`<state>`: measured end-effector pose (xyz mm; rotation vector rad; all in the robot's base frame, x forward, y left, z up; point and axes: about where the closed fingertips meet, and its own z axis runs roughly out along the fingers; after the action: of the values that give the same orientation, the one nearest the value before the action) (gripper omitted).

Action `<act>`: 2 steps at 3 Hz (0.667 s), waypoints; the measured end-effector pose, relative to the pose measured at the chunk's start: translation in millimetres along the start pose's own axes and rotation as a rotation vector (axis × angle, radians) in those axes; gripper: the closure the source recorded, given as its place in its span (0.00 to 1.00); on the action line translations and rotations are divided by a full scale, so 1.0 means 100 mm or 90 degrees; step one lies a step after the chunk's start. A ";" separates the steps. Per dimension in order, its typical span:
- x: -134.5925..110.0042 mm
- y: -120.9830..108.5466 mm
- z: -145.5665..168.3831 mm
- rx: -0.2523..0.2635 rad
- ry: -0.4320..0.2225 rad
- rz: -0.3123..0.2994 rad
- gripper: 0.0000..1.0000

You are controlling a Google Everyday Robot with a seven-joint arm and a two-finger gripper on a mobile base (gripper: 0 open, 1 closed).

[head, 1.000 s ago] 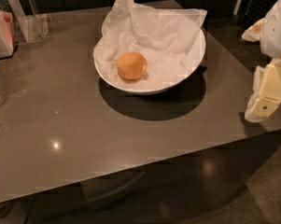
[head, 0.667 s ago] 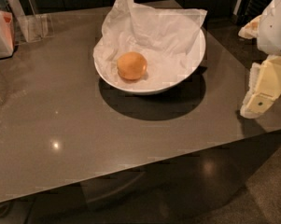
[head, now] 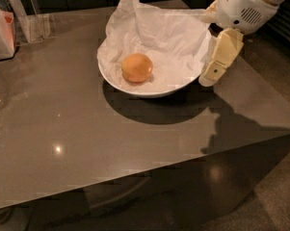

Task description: Pick orange from white bowl

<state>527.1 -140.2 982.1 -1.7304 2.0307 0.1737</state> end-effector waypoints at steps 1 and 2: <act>-0.04 -0.07 0.01 0.005 -0.008 -0.002 0.00; -0.02 -0.08 0.02 0.016 -0.017 0.009 0.00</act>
Offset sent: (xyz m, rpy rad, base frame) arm 0.0092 -0.0052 -0.0026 0.0427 -0.0292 -0.0496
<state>535.5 -139.1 982.5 -1.6894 2.0191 0.1733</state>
